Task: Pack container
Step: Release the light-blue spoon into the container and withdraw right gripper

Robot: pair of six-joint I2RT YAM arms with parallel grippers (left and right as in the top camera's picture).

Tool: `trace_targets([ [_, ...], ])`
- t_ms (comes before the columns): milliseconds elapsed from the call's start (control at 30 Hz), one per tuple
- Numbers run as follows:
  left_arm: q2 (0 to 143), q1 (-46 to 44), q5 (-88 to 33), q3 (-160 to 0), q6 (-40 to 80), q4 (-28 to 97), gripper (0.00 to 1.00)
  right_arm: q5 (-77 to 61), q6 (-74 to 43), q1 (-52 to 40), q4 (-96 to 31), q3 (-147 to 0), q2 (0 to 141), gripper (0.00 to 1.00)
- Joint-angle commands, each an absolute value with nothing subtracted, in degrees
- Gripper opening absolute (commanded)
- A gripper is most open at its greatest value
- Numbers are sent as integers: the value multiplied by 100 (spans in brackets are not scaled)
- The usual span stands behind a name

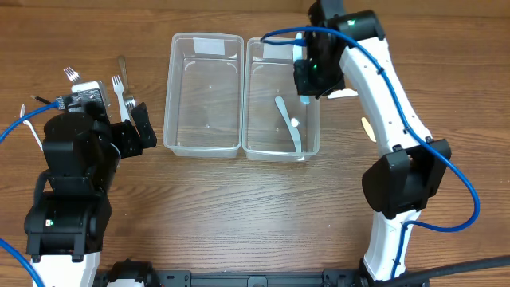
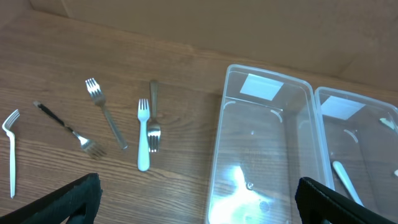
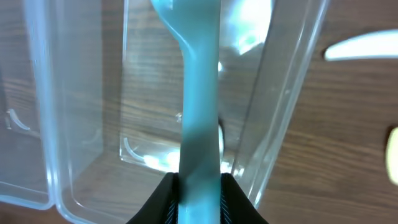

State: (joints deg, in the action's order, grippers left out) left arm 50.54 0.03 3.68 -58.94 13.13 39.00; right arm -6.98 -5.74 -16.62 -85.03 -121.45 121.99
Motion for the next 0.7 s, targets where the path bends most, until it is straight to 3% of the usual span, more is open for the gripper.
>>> trace_targets([
  [0, 5061, 36, 296, -6031, 1199, 3883, 100, -589, -751, -1640, -8392, -11476, 12001, 4],
  [267, 5061, 36, 296, -6034, 1199, 3918, 100, -609, -554, -1651, -8025, -10709, 12001, 8],
  [533, 5061, 36, 294, -6034, 1199, 3918, 100, -609, -410, -1651, -7898, -10737, 12001, 35],
  [667, 5061, 36, 296, -6034, 1199, 3918, 100, -611, -405, -1656, -7841, -10965, 12001, 41],
])
